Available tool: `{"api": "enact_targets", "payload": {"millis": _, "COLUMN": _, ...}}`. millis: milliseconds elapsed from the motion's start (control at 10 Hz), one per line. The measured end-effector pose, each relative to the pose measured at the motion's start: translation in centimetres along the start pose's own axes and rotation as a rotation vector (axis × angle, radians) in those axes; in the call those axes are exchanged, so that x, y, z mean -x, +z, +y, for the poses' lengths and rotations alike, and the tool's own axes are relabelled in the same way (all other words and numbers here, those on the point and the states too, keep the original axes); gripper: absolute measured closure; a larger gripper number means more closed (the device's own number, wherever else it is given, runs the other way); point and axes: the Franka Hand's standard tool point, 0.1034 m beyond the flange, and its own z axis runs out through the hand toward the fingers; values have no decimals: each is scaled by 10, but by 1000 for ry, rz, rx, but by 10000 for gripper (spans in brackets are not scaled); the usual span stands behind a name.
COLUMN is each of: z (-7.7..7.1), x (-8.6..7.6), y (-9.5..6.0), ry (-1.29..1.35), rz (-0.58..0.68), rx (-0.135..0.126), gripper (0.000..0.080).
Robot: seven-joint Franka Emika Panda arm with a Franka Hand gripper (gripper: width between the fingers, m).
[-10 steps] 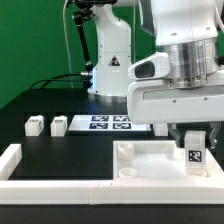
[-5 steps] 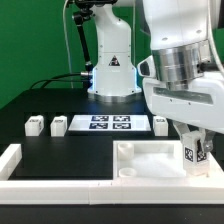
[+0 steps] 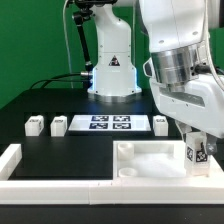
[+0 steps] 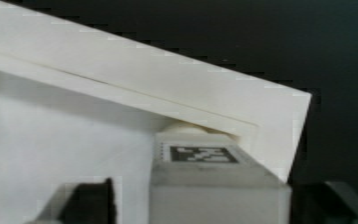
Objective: Assemble square table
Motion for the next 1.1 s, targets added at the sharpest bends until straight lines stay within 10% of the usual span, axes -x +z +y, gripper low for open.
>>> {"api": "enact_targets", "payload": {"millis": 600, "z": -1, "x": 2, "y": 0, "ry": -632, "rz": 1, "rx": 24, "gripper": 151}}
{"api": "enact_targets", "payload": {"millis": 1100, "z": 0, "x": 0, "y": 2, "ry": -1323, "rz": 36, "rx": 120, "gripper": 151}}
